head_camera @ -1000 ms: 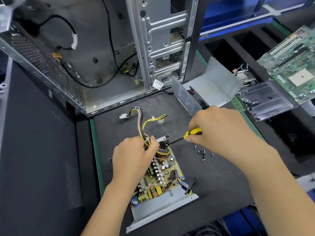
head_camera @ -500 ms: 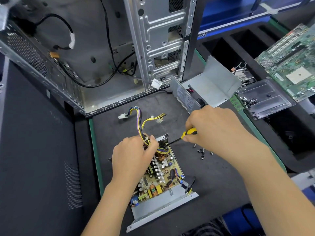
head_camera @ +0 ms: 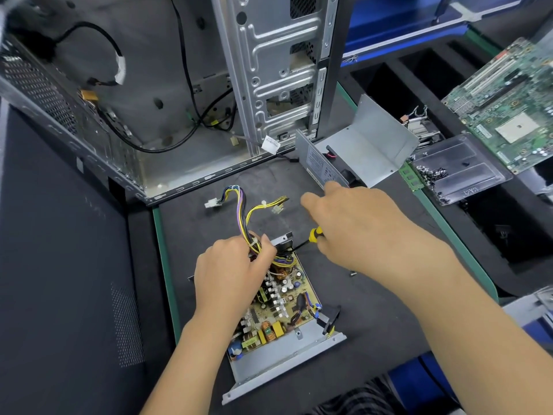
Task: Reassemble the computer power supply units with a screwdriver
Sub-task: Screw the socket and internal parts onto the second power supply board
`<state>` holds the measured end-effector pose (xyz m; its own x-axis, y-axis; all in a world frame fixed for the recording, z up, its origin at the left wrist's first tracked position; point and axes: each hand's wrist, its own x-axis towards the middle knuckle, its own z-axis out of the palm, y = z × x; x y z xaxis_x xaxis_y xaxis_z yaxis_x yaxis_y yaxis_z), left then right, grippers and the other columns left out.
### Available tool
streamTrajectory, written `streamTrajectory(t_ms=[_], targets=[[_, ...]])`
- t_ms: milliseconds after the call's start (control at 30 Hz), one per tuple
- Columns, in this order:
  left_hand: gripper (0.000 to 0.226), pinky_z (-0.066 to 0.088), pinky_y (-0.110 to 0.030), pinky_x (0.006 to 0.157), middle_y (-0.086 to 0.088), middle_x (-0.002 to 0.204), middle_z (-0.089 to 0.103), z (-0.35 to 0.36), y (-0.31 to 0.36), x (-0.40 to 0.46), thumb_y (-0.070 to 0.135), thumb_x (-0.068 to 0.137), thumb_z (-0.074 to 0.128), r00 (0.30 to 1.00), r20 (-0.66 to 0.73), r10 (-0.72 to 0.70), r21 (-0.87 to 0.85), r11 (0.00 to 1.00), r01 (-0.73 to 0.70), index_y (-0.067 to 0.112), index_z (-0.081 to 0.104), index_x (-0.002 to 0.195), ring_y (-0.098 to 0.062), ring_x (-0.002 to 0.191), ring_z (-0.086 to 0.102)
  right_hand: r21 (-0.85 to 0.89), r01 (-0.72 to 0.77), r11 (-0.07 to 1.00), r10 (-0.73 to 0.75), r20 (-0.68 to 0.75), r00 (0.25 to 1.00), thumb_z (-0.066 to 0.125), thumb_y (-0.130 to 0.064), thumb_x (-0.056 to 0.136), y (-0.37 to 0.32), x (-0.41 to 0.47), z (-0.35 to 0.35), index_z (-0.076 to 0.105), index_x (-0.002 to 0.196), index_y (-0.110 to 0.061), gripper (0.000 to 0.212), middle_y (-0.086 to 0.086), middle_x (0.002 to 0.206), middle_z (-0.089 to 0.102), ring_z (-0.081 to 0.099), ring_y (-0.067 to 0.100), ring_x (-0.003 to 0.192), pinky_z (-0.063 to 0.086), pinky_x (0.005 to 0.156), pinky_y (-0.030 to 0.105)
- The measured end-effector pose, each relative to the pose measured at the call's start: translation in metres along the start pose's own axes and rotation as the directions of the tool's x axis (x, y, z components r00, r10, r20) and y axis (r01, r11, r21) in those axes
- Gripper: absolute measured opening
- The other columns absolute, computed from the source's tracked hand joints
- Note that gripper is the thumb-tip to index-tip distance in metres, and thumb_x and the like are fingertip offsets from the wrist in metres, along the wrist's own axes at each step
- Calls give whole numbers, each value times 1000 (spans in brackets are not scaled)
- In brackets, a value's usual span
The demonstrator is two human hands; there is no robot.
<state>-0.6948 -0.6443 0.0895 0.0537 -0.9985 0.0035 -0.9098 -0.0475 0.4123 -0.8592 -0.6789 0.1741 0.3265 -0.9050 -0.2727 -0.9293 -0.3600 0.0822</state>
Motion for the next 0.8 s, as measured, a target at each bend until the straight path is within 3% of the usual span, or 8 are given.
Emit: streamTrajectory(t_ms=[133,200,333,433,500,567,700,800], targets=[[53,26,-29,46,-1,43,35,0,0,-1,48,87,33,1000,-2,-7,0,1000,7,8,54,58,-21,43,33,35,59,998,-59,-1,998,57,-15,88,-9,4,-11,40,104,-17,23,2,87,28,40,22,62,16,43,27],[50,28,-30,48,-1,47,44,-1,2,-1,50,88,37,999,7,-40,13,999,40,11,59,65,-22,48,41,36,72,997,-71,-35,997,61,-14,88,-12,10,-16,39,86,-16,22,3,76,31,46,27,71,16,44,26],[44,45,-39,70,5,90,52,-10,5,1,51,77,69,978,-133,-160,-173,975,136,16,52,95,-23,83,55,-27,62,998,-65,-102,993,63,-23,90,-17,18,-23,45,83,-15,21,7,73,44,49,29,69,26,47,26],[58,40,-37,81,3,103,38,-18,16,-2,29,67,85,939,-341,46,-205,971,-122,12,46,106,-22,96,45,-30,72,997,-75,-107,991,55,-13,93,-21,19,-18,55,102,-10,10,7,94,58,62,31,89,31,51,29],[48,30,-30,84,14,101,43,-21,31,-1,23,70,78,962,-216,167,-290,930,-226,21,46,106,-10,100,37,27,57,998,-54,-110,992,46,-8,92,-23,17,-17,46,107,-9,15,7,94,56,59,29,83,20,45,27],[45,29,-29,88,26,90,51,-21,43,3,15,72,74,988,-51,146,-449,880,-154,29,45,103,-1,100,35,115,22,993,-14,-67,998,43,-18,95,-23,13,-20,38,111,-10,18,12,96,48,48,25,70,15,44,29],[40,38,-48,99,24,79,54,-21,42,15,-2,69,72,988,-65,142,-449,880,-156,12,59,105,28,92,41,221,64,973,-80,66,995,52,-10,91,-20,11,-26,32,109,-11,27,7,100,23,34,16,54,21,45,30],[37,44,-50,95,21,77,63,-25,36,17,17,67,75,989,-28,146,-480,866,-142,14,61,101,2,93,59,316,208,926,-245,82,966,56,-5,88,-10,10,-34,31,99,-16,29,3,99,34,53,24,74,44,59,37]])
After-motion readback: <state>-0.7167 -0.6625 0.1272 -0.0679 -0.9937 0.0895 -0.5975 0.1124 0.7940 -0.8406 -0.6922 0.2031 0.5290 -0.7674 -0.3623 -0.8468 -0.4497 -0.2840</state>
